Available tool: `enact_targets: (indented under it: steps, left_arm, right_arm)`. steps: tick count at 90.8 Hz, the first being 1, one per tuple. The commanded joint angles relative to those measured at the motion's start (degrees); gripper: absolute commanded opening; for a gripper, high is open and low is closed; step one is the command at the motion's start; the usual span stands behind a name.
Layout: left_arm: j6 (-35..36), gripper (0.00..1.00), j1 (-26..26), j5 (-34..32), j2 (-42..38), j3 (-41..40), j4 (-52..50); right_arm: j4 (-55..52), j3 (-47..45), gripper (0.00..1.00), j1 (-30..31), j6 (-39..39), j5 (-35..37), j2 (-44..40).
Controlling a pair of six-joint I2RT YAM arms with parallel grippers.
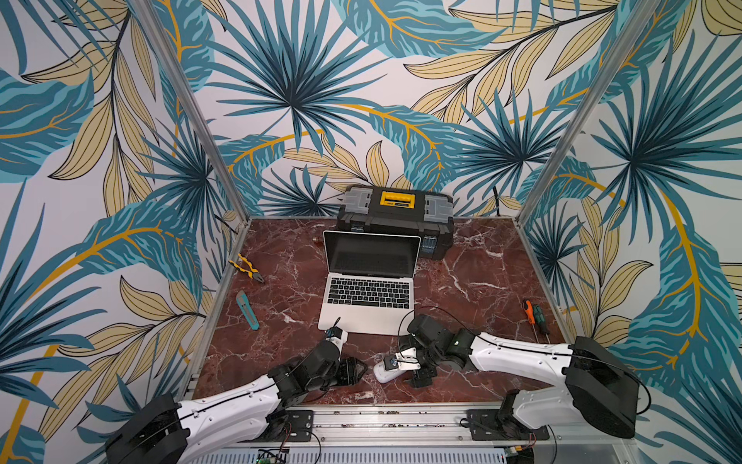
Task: Remove the wireless mouse receiver from the laptop
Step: Pick up the mouse from the center of the board.
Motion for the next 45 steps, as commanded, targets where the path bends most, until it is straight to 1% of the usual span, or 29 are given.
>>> enact_targets:
  steps: [1,24,39,45]
  left_arm:
    - [0.81,0.61,-0.02,0.31,0.87,-0.73,-2.3]
    - [0.83,0.61,-0.04,0.52,1.06,-0.86,-2.0]
    - [0.83,0.61,0.01,0.64,1.07,-1.04,-1.78]
    - [0.82,0.61,0.02,0.63,1.03,-1.09,-1.77]
  right_arm:
    - [0.91,1.71,0.93,-0.14,-1.85,-2.35,2.46]
    - [1.35,2.45,0.91,-0.4,-2.19,-4.09,7.18]
    - [2.31,2.2,0.86,-0.83,-1.24,-5.5,8.29]
    - [2.71,1.81,0.82,-0.84,-0.85,-6.09,8.41]
